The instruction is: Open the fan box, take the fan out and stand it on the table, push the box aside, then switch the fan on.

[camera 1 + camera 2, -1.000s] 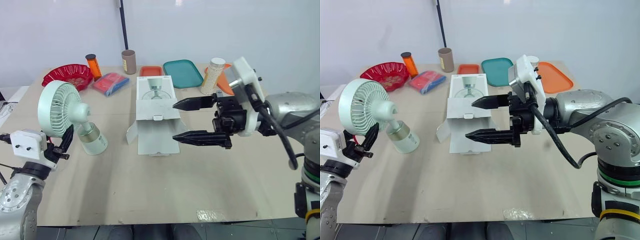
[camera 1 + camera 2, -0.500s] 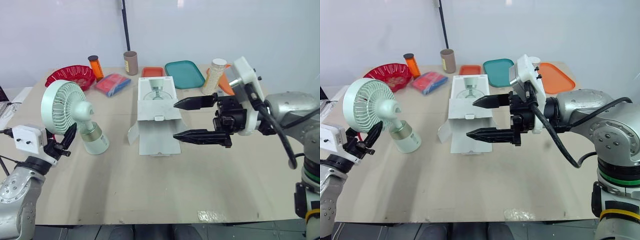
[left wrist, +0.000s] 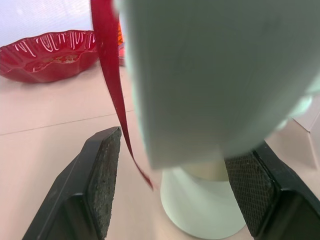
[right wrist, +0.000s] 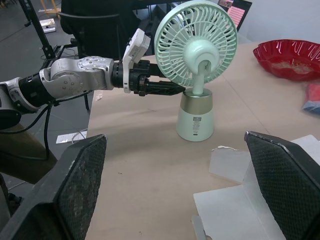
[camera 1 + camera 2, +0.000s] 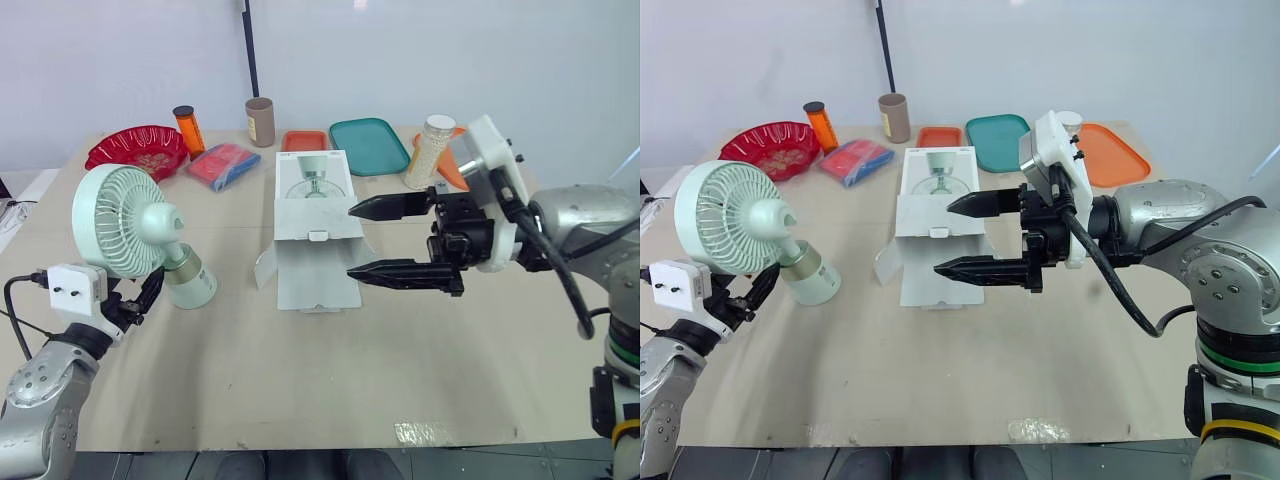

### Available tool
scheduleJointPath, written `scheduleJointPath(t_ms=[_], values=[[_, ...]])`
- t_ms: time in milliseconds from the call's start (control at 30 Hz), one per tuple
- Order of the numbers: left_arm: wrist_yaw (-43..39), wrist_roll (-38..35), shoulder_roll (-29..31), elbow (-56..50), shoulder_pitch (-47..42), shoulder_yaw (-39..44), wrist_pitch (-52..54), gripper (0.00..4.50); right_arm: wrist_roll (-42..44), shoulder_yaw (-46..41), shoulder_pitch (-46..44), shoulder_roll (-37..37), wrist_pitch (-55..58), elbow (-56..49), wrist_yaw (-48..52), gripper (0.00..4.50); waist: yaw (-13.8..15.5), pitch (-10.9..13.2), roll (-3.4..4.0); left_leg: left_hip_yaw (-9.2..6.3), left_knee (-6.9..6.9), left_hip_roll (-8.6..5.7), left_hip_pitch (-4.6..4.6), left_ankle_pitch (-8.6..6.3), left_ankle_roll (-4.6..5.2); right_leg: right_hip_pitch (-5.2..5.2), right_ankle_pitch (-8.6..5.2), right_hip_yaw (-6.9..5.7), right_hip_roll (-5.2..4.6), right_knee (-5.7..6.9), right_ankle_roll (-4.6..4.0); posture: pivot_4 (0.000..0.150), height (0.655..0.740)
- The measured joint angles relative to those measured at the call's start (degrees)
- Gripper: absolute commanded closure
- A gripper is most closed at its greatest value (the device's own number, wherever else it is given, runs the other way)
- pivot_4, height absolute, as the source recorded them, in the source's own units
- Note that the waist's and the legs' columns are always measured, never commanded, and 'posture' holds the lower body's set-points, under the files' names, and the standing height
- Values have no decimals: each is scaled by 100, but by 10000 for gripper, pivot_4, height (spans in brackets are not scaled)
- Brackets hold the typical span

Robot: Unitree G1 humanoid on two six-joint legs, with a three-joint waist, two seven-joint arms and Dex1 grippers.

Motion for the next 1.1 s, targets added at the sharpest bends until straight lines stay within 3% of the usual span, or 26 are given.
scheduleJointPath(t_ms=[100, 200, 433, 833, 1100], values=[[15, -5, 0, -17, 16, 3, 4, 9855, 0, 0, 0, 0, 0, -5, 0, 0, 0, 0, 0, 0, 0, 0, 0, 0, 0, 0, 0, 0, 0, 0, 0, 1500, 7400], [35, -129, 31, -134, 118, 167, 147, 1500, 11, 0, 1, -1, 0, -19, 4, 0, -3, 8, -12, 1, -6, 1, -2, 0, 0, -5, -1, 1, 0, -1, 0, 1500, 7400], [42, -502, 73, -536, 647, 324, 657, 1500, 27, 0, 15, -2, -6, -49, 23, 0, -9, 52, -71, 1, -7, 4, -11, -2, -4, -15, -2, 1, 0, -3, -1, 1500, 7400], [-178, -1316, 455, -1395, 1459, 1154, 1264, 1500, -23, 5, 69, 88, -68, -35, -37, 0, -24, 75, -95, 1, -8, 6, -11, -4, -8, -18, -2, 1, 1, -3, -4, 1500, 7400], [-1524, -1850, 1410, -1499, 2304, 1893, 1490, 1500, -238, 45, 71, 434, -101, 253, -398, 0, -60, 90, -104, 11, -19, 6, -11, -6, -11, -27, -7, 5, -1, -4, -10, 1500, 7400]])
